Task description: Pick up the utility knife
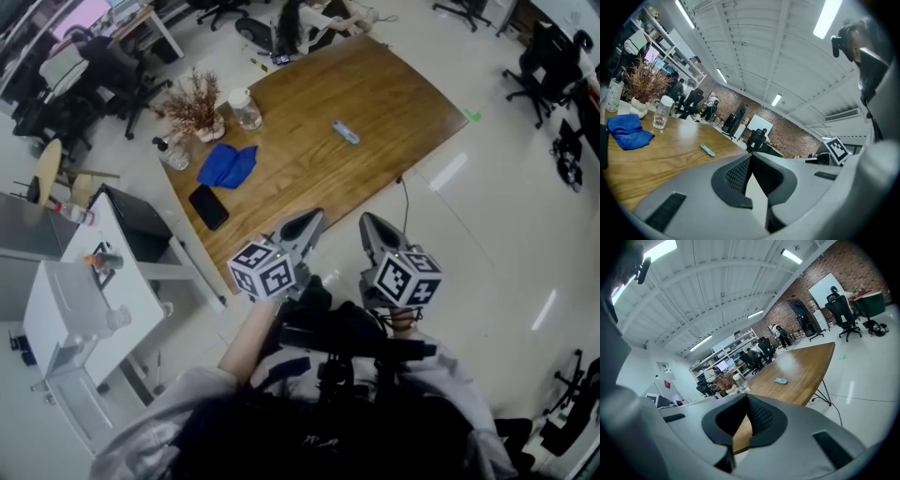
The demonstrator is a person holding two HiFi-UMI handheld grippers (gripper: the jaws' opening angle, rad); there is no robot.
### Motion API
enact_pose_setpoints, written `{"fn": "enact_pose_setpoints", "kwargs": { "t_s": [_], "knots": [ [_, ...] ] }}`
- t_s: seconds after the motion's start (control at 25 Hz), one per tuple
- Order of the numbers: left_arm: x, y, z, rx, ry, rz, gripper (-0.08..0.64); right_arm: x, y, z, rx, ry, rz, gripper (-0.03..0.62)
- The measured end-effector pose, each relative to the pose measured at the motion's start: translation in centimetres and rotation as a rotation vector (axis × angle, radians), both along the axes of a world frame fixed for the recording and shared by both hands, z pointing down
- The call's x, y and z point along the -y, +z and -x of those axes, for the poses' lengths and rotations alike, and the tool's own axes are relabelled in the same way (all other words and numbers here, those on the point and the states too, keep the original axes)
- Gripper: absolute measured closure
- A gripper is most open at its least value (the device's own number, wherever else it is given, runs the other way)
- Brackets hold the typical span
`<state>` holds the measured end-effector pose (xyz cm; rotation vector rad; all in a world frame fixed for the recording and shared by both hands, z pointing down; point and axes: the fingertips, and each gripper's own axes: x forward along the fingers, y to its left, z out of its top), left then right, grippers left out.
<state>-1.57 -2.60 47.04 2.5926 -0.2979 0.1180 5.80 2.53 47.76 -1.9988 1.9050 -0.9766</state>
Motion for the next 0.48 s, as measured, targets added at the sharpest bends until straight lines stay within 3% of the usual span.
{"fn": "enact_pose_setpoints", "kwargs": {
  "t_s": [0.48],
  "knots": [
    [-1.6,-0.4,0.9,0.000,-0.037,-0.020,0.555,-1.2,-0.4,0.9,-0.015,-0.046,-0.018,0.581]
  ]
}}
